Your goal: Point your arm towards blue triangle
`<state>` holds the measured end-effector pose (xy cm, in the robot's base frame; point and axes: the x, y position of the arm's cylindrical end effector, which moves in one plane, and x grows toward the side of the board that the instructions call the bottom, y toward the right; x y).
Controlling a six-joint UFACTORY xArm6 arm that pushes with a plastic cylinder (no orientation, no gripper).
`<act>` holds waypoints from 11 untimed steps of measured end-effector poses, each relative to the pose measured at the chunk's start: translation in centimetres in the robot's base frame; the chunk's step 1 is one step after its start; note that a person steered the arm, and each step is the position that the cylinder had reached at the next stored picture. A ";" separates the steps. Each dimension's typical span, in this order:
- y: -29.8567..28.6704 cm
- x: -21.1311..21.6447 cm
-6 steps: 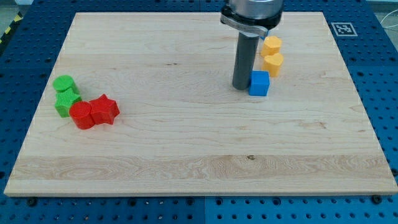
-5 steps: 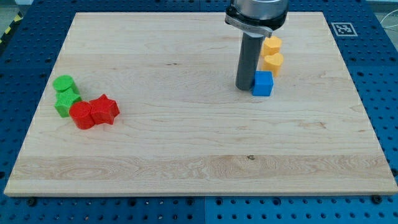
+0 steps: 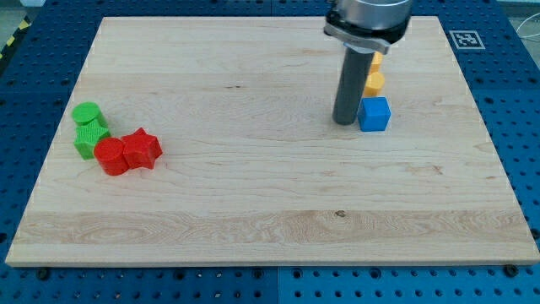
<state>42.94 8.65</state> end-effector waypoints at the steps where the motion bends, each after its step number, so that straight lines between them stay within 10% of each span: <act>1: -5.3 0.8; 5: -13.4 0.8; 7: -18.3 -8.4; 11: -5.1 -22.6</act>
<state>20.31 3.59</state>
